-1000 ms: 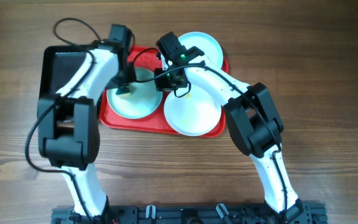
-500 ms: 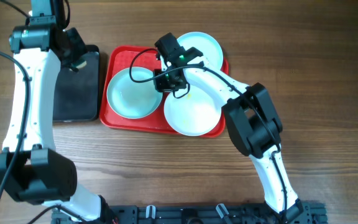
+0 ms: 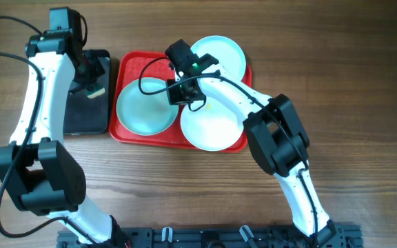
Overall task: Clean dirty plates on tray and stack at the side
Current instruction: 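Lift the plate with the right gripper and withdraw the left gripper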
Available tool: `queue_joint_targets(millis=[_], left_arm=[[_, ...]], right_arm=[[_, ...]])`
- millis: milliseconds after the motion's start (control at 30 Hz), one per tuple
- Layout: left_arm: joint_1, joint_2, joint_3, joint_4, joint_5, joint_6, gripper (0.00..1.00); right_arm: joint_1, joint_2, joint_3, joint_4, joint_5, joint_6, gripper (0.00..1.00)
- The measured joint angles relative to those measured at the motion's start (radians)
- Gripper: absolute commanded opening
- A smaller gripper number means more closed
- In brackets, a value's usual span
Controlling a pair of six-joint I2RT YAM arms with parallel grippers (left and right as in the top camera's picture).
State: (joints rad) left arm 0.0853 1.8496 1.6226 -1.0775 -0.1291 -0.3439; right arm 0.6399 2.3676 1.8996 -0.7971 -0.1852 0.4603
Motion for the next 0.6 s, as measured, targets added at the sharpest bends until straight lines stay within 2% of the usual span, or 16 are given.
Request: queue_joint_targets(millis=[167, 333, 600], left_arm=[[0.000, 0.000, -0.001, 0.001, 0.000, 0.000, 0.04], [0.000, 0.000, -0.001, 0.000, 0.000, 0.000, 0.04], [0.000, 0.000, -0.001, 0.000, 0.000, 0.000, 0.04]], right_arm=[[0.004, -0.042, 0.027, -0.028, 0.209, -0.054, 0.04], [0.030, -0.155, 0.046, -0.029, 0.517, -0.121, 0.04], [0.158, -0.198, 0.062, -0.026, 0.948, -0.179, 0.04]])
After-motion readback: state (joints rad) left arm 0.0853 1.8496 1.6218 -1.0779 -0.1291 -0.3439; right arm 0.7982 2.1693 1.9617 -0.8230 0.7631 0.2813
